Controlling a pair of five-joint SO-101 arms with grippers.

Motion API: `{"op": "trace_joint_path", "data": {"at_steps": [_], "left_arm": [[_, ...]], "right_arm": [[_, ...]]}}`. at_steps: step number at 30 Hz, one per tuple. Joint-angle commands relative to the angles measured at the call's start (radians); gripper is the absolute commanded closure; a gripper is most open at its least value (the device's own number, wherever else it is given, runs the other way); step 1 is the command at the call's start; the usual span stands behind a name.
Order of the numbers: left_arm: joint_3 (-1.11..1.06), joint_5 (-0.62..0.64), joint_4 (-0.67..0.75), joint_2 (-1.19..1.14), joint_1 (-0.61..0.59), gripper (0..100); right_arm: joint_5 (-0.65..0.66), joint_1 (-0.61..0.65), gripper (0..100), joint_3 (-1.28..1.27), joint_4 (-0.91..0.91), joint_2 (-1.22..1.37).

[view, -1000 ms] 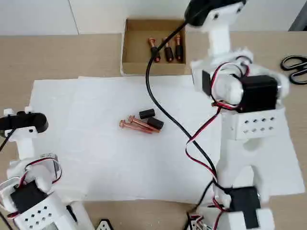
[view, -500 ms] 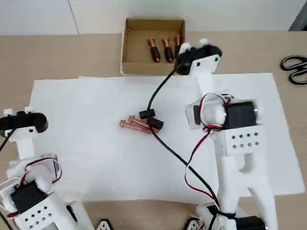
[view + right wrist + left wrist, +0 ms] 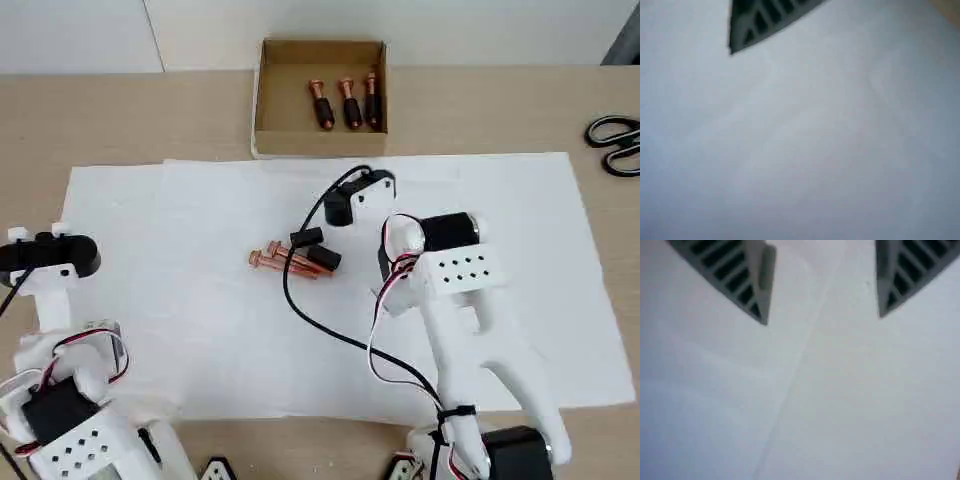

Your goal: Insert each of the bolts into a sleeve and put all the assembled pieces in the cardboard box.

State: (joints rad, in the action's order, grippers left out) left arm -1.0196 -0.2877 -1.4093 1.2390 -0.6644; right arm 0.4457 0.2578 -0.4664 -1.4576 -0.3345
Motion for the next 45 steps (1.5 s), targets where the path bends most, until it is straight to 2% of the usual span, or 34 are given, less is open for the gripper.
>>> {"op": "trace_joint_path", "data": {"at_steps": [1,5,11,15,19,26,37,45], "left_arm": [[0.002,-0.005,0.020,0.012,-0.005,86],[0.001,-0.005,0.020,0.012,-0.006,86],[-0.008,-0.009,0.020,0.012,-0.009,86],[-0.001,-0.006,0.018,0.012,-0.009,86],[-0.002,-0.006,0.018,0.012,-0.009,86],[-0.004,-0.006,0.017,0.012,-0.009,86],[-0.004,-0.006,0.017,0.012,-0.009,86],[-0.004,-0.006,0.018,0.012,-0.011,86]], "right_arm": [[0.025,0.001,75.9,0.002,-0.013,0.001],[0.034,0.002,75.9,0.000,0.001,0.012],[0.175,0.002,75.9,0.002,0.068,0.012],[0.203,0.008,75.9,0.002,0.157,0.012],[0.189,0.070,75.9,0.002,0.251,0.013],[0.063,0.188,75.9,0.008,0.309,0.053],[0.018,0.197,75.9,0.327,0.326,0.509],[0.017,0.197,75.9,0.482,0.291,0.624]]}}
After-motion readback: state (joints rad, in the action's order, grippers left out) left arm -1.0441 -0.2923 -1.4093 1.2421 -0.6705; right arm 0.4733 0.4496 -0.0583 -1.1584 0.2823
